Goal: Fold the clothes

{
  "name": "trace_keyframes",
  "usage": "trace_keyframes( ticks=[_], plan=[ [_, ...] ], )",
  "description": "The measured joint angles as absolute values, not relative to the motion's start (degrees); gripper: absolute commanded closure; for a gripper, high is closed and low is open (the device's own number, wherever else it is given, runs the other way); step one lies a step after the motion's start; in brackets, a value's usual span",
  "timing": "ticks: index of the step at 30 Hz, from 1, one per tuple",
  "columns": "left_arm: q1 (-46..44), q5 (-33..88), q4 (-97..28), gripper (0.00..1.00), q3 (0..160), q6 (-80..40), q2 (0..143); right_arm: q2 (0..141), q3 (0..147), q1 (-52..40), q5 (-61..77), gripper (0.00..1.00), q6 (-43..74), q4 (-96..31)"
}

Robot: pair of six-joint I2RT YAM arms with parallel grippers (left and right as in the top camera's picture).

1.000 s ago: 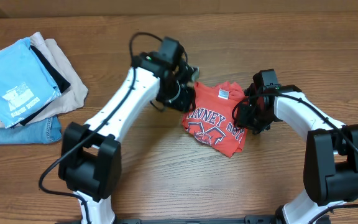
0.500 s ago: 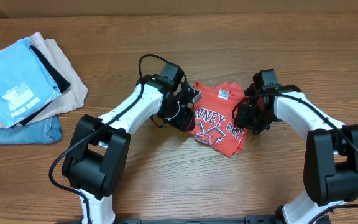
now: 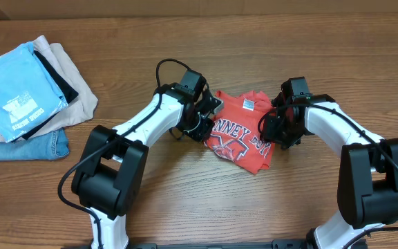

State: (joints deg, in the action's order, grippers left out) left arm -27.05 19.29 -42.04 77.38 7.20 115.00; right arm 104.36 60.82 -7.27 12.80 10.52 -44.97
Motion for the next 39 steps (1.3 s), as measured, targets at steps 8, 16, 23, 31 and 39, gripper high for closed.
trace_keyframes(
  ticks=[8,16,23,31,39],
  plan=[
    [-26.61,9.23,-41.23,0.67,77.36,4.6,115.11,104.36,60.84,-7.27,12.47,0.6,10.48,-45.08],
    [-26.48,8.03,-45.34,0.74,77.62,4.36,115.2,104.36,60.86,-7.27,12.45,0.6,10.5,-45.06],
    [-25.1,10.66,-46.57,0.78,85.69,4.49,111.26,104.36,60.86,-7.29,12.45,0.6,10.48,-45.04],
    [-25.15,26.41,-44.05,0.79,89.21,4.89,109.4,104.36,60.86,-7.27,12.45,0.6,10.48,-45.08],
    [-25.98,35.18,-44.69,0.78,88.68,5.13,125.25,104.36,60.86,-7.27,12.45,0.6,10.46,-45.28]
  ],
)
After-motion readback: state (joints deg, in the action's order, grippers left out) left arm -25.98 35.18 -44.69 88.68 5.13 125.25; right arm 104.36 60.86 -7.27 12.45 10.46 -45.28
